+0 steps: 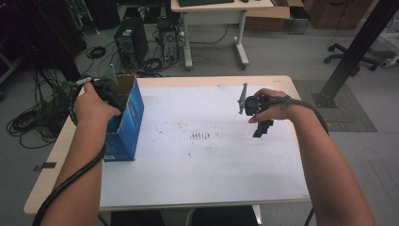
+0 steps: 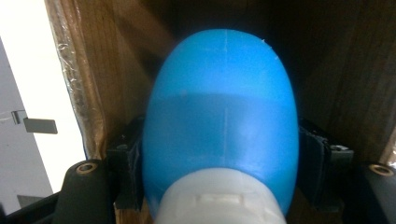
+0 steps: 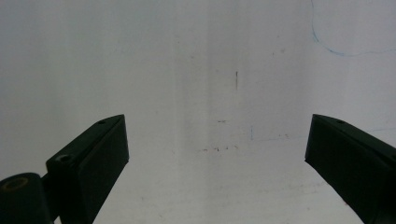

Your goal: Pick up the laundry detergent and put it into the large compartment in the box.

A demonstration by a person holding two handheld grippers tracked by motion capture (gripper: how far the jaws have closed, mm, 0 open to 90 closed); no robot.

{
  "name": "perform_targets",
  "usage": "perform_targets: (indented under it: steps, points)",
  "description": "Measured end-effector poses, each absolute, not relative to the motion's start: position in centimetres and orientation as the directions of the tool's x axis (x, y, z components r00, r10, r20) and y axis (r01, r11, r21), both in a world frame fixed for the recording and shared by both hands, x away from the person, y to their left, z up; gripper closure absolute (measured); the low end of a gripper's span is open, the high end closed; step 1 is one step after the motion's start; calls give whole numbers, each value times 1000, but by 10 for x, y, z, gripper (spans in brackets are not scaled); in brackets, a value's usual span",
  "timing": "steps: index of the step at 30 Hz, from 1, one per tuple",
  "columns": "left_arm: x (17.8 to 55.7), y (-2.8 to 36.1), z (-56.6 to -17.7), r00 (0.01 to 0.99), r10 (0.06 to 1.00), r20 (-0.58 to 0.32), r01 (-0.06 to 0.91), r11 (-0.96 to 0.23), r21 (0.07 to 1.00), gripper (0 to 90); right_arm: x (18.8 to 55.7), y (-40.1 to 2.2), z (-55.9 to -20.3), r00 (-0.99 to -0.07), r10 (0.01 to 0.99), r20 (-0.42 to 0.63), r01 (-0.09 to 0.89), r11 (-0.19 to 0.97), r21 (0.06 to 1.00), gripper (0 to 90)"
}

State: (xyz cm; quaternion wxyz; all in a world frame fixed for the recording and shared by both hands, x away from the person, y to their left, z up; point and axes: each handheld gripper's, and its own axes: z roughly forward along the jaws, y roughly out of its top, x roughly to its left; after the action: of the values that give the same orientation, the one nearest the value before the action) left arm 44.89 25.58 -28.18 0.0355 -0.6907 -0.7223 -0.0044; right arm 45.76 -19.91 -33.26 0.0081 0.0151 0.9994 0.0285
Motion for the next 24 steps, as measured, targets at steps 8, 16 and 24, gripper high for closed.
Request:
perform_targets:
  steps: [8, 16, 24]
  points:
    - [447, 257, -274, -47, 998, 50, 998, 49, -36, 296, 458, -200, -333, -999, 32, -13, 32, 998, 58, 59]
    - [444, 256, -261, -50, 996, 73, 998, 52, -26, 259, 458, -199, -333, -999, 33, -14, 32, 998, 62, 59]
    - [439, 259, -251, -36, 997, 70, 999, 39, -30, 223, 457, -198, -331, -999, 31, -18, 30, 997, 67, 59]
